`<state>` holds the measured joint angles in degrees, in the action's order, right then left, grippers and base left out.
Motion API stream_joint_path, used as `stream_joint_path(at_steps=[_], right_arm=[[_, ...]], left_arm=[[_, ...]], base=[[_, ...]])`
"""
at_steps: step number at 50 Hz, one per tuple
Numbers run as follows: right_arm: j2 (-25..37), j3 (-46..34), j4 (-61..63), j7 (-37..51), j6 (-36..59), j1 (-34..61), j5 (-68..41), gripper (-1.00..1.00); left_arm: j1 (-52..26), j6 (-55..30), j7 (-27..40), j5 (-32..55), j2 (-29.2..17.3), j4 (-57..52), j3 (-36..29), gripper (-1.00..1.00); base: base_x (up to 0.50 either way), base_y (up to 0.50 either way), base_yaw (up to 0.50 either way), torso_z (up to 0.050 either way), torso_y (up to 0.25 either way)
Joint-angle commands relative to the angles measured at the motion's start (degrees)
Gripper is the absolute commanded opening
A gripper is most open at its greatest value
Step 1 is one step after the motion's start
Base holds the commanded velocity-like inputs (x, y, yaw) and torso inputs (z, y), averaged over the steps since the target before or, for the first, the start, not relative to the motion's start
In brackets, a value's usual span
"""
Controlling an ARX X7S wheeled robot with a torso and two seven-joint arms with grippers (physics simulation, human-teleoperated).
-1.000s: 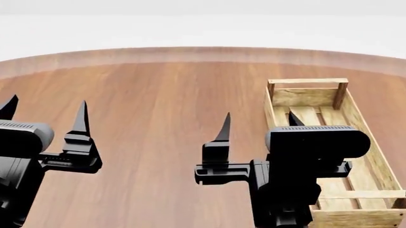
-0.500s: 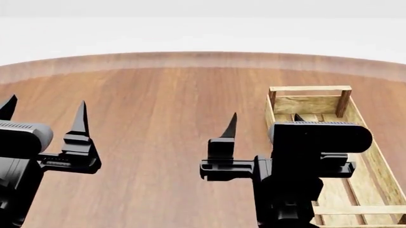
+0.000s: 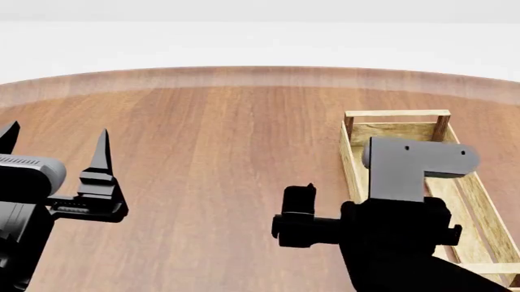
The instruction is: Stack the right bowl on the left bowl and place them in the tray.
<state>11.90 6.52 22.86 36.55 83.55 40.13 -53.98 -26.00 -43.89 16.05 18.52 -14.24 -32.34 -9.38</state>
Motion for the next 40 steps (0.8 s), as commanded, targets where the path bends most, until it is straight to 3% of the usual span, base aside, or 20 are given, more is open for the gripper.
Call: stream_joint_path(at_steps=[1,9,24,40], right_arm=[[5.7,0.6,-7.6,19.8,5.6,2.1,-25.9,1.00],[9.1,-2.6,-10.9,28.6,5.3,1.1,-36.2,1.00],[13.3,-7.4,-11.8,35.4,2.6,-1.8,-45.8,1.00],[14.8,-9.4,-12.4,31.3,0.7,-5.4,-43.1,1.00]], left_arm=[[0.0,0.3,0.3,0.2,-0.3,0.2,0.0,1.00],[0.2,0.5,0.4,0.4,-0.5,0.5,0.0,1.00],[-0.3,-0.1,1.1,0.6,-1.0,0.0,-0.2,1.00],[-0.4,-0.1,1.6,0.7,-1.2,-0.2,-0.7,1.00]], base=[[0.00,0.00,0.00,0.000,0.000],[0.00,0.00,0.00,0.000,0.000],[0.00,0.00,0.00,0.000,0.000],[0.00,0.00,0.00,0.000,0.000]])
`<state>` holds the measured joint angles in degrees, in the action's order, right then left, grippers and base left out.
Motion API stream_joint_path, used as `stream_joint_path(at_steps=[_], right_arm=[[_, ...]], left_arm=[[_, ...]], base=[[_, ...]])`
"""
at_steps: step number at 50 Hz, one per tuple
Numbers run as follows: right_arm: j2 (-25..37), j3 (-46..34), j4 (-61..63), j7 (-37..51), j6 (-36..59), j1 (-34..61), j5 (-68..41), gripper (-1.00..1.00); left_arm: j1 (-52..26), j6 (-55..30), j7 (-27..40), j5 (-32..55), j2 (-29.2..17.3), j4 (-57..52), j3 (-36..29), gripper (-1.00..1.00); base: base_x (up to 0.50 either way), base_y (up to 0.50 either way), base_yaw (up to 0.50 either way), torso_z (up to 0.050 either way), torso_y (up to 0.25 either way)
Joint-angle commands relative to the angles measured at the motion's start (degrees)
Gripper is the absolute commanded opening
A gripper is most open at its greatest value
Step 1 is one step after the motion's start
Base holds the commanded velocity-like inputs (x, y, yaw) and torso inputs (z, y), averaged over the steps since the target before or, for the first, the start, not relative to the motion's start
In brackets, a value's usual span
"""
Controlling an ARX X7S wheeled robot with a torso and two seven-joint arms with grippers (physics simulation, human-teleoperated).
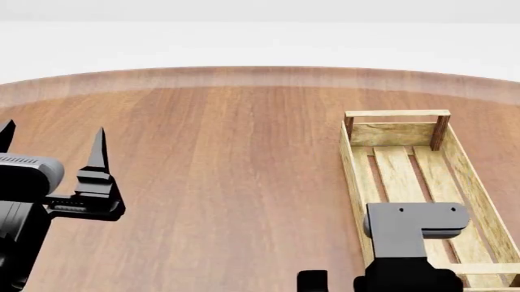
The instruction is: Stack the right bowl on the left bowl and place them in the tray.
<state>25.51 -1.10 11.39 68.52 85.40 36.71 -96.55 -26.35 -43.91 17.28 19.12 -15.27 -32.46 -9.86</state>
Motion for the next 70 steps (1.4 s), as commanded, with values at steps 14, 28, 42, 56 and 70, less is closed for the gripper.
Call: stream_joint_path(at_steps=[14,28,42,56,70], right_arm=[[1.4,-4.6,-1.8,-4.4,-2.4,-4.9,2.7,1.00],[1.9,-7.0,-2.7,-7.3,-4.0,-7.1,5.4,1.00],[2.3,-9.0,-4.2,-9.4,-5.2,-8.6,6.9,1.00],[2.5,-11.8,-6.5,-13.5,-6.9,-10.3,10.6,1.00],[2.5,-14.2,-8.2,-17.4,-8.9,-10.4,13.9,1.00]], left_arm=[[-0.1,0.0,0.7,0.4,-0.5,-0.2,-0.3,1.00],[0.0,0.3,1.0,0.4,-0.8,-0.3,-0.7,1.00],[0.1,0.7,1.2,0.7,-1.1,0.1,-0.6,1.00],[0.3,0.9,1.5,1.0,-1.3,0.1,-0.8,1.00],[0.4,1.3,1.7,1.0,-1.4,0.4,-1.3,1.00]], base=[[0.00,0.00,0.00,0.000,0.000],[0.00,0.00,0.00,0.000,0.000],[0.00,0.00,0.00,0.000,0.000],[0.00,0.00,0.00,0.000,0.000],[0.00,0.00,0.00,0.000,0.000]])
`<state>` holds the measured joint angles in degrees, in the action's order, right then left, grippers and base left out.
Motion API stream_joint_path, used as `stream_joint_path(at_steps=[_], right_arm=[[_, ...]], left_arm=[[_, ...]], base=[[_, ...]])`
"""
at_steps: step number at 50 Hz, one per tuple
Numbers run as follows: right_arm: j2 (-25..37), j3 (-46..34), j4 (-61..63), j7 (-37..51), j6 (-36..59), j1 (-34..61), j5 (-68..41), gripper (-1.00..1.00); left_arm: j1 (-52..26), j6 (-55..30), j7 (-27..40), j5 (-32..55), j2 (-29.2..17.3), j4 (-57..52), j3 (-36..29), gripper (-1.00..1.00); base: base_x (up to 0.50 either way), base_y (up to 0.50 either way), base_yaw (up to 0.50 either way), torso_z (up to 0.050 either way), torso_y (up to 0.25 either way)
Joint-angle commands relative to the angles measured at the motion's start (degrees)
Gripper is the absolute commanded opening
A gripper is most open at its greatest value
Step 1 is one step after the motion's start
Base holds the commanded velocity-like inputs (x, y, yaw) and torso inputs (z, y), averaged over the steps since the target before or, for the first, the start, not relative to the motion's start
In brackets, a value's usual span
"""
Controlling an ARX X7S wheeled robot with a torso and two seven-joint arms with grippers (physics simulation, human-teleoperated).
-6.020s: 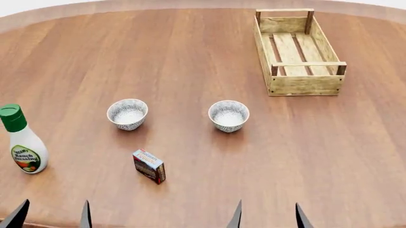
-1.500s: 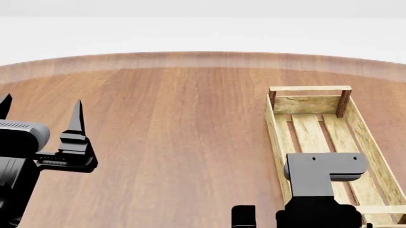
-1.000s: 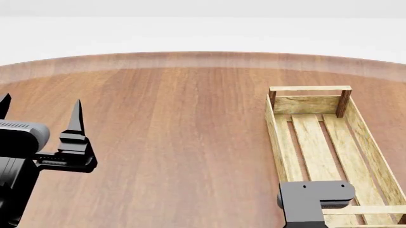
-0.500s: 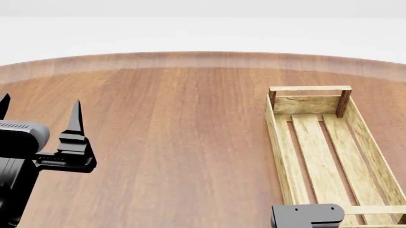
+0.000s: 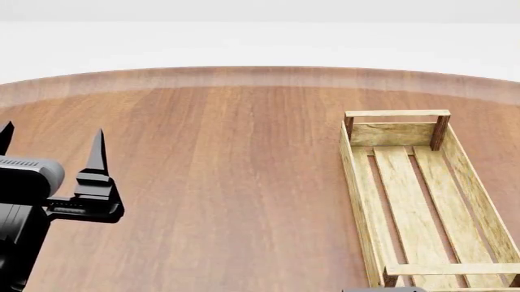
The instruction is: Stack the right bowl on the left bowl and place them in the tray.
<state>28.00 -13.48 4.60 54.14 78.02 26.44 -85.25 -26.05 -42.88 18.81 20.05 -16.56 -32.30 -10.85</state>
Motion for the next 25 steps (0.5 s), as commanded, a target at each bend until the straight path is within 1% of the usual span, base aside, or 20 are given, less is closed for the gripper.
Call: stream_joint_path(at_steps=[1,16,25], right_arm=[[0.0,-2.0,-1.6,-3.3,-1.6,0.0,2.8,1.00],[-1.5,-7.0,-9.1,-12.4,-6.3,1.4,10.5,1.00],[-1.9,-8.2,-10.7,-14.2,-7.5,0.7,11.6,1.00]], left_arm=[[0.1,0.3,0.1,0.1,-0.2,0.2,-0.3,1.00],[0.2,0.8,0.3,0.4,-0.4,0.6,-0.4,1.00],[0.1,0.8,0.5,0.5,-0.5,0.7,-0.5,1.00]], base=[[0.00,0.00,0.00,0.000,0.000],[0.00,0.00,0.00,0.000,0.000],[0.00,0.00,0.00,0.000,0.000]])
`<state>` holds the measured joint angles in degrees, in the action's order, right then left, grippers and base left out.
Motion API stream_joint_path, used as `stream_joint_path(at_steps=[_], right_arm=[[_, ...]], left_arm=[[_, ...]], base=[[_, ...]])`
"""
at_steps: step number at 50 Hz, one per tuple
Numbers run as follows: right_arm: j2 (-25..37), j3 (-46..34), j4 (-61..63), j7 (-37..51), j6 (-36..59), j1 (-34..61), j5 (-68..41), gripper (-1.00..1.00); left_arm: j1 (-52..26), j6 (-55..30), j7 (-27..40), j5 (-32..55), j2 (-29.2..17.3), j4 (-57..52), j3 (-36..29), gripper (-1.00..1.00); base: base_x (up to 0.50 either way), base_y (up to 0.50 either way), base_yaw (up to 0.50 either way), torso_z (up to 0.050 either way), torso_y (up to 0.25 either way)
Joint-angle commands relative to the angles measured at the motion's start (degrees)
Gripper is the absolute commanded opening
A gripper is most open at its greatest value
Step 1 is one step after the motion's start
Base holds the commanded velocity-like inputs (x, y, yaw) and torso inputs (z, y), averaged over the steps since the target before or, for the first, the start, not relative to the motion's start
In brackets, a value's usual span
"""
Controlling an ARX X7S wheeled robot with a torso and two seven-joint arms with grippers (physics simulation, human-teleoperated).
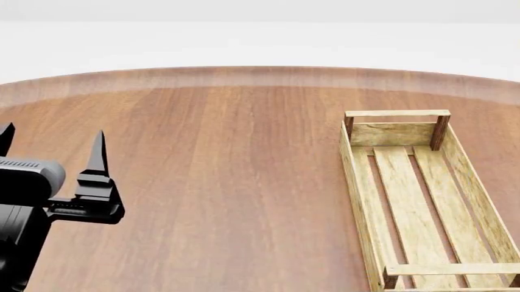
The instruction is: Stack the right bowl on the left bowl and place them in the tray.
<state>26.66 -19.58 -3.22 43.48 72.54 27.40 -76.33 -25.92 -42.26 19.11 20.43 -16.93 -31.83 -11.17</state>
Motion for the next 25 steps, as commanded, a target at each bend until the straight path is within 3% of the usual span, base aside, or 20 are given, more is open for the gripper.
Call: stream_joint_path(at_steps=[1,19,20,25], right_arm=[[-0.6,-2.2,-3.0,-3.6,-2.1,-0.3,2.7,1.00],[-0.6,-3.8,-4.2,-5.7,-3.4,-0.6,3.9,1.00],[-0.7,-3.9,-4.3,-5.8,-3.4,-0.6,4.0,-1.00],[-0.5,-4.3,-3.8,-6.2,-3.7,-0.6,4.2,-1.00]], left_arm=[[0.0,0.2,0.2,0.2,-0.2,0.1,-0.2,1.00],[-0.3,0.0,0.5,0.5,-0.5,0.0,-0.5,1.00],[-0.4,0.0,0.5,0.5,-0.5,0.0,-0.5,1.00],[-0.2,0.1,0.7,0.6,-0.6,-0.1,-0.5,1.00]], base=[[0.00,0.00,0.00,0.000,0.000],[0.00,0.00,0.00,0.000,0.000],[0.00,0.00,0.00,0.000,0.000],[0.00,0.00,0.00,0.000,0.000]])
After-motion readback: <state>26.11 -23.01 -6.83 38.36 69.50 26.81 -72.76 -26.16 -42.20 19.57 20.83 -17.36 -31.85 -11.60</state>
